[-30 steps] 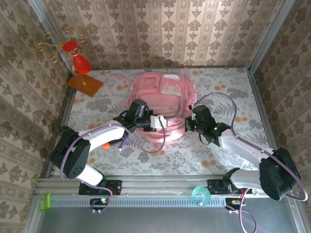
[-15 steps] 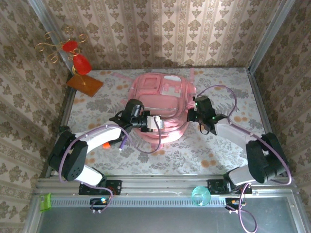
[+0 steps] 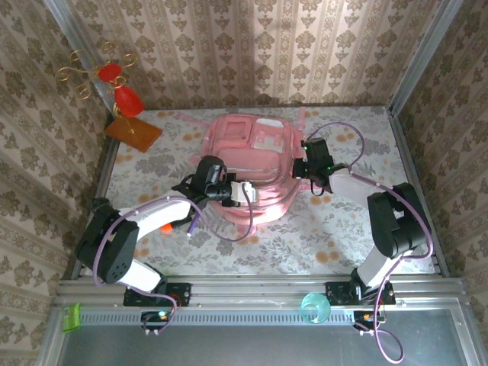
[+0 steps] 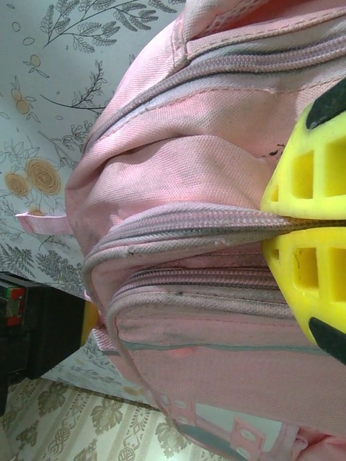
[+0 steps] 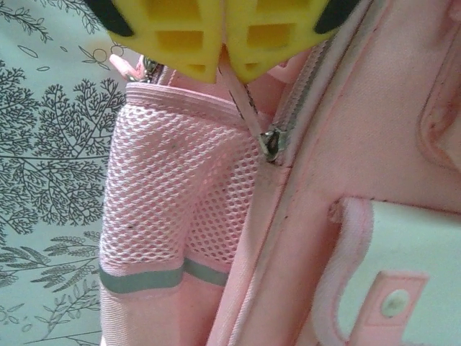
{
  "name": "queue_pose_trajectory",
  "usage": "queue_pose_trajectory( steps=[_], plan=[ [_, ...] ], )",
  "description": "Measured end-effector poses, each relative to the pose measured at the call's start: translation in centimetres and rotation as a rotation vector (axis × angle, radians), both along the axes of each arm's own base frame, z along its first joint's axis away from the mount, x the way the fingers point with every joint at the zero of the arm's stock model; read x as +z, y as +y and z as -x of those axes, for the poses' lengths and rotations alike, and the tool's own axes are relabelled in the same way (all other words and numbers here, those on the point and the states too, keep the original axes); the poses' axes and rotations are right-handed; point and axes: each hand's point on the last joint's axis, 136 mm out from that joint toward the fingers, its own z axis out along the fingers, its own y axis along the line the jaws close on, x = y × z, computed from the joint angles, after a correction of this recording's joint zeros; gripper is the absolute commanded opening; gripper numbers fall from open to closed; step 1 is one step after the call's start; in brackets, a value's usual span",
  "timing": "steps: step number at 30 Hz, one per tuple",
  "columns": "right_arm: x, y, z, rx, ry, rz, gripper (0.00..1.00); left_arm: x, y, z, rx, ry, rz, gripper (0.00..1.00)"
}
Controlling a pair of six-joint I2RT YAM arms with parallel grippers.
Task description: Pack the student bag
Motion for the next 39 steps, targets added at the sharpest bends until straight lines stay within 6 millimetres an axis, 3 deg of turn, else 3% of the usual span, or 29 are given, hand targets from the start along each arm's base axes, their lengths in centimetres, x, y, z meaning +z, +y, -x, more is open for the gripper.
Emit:
queue_pose_trajectory(
  steps=[2, 4, 9, 13, 16, 20, 22, 25, 32, 39],
  plan=[
    [0.1, -0.5, 0.2, 0.002, 0.01, 0.005, 0.36, -0.5, -0.3, 0.2, -0.003, 0.014, -0.005, 0.0],
    [0.9, -1.0, 1.0, 0.009, 0.02, 0.005, 0.43, -0.8, -0.6, 0.5, -0.009, 0.02, -0.009, 0.0],
    [6.4, 0.2, 4.4, 0.159, -0.1, -0.06, 0.51, -0.9, -0.3, 0.4, -0.015, 0.031, -0.006, 0.0],
    [8.5, 1.8, 4.9, 0.264, -0.189, -0.087, 0.55, -1.3, 1.0, 0.3, -0.017, 0.061, -0.012, 0.08],
    [7.8, 2.5, 3.1, 0.259, -0.168, -0.105, 0.58, -1.2, 1.6, 0.3, -0.019, 0.077, -0.011, 0.07],
    [7.2, 4.2, -2.6, 0.201, -0.108, -0.162, 0.59, -1.1, 1.5, 0.4, -0.025, 0.082, -0.005, 0.03],
    [6.7, 5.0, -3.7, 0.198, -0.094, -0.18, 0.59, -1.1, 1.5, 0.4, -0.025, 0.083, -0.004, 0.01],
    [5.4, 6.1, -2.3, 0.253, -0.053, -0.186, 0.59, -1.1, 1.5, 0.4, -0.026, 0.083, -0.004, 0.0],
    [4.8, 6.8, 4.4, 0.592, -0.117, -0.085, 0.6, -1.1, 1.5, 0.5, -0.028, 0.084, -0.002, 0.0],
    [4.2, 7.6, 5.4, 0.904, -0.257, 0.068, 0.58, -1.1, 1.5, 0.5, -0.033, 0.088, 0.0, 0.0]
  ],
)
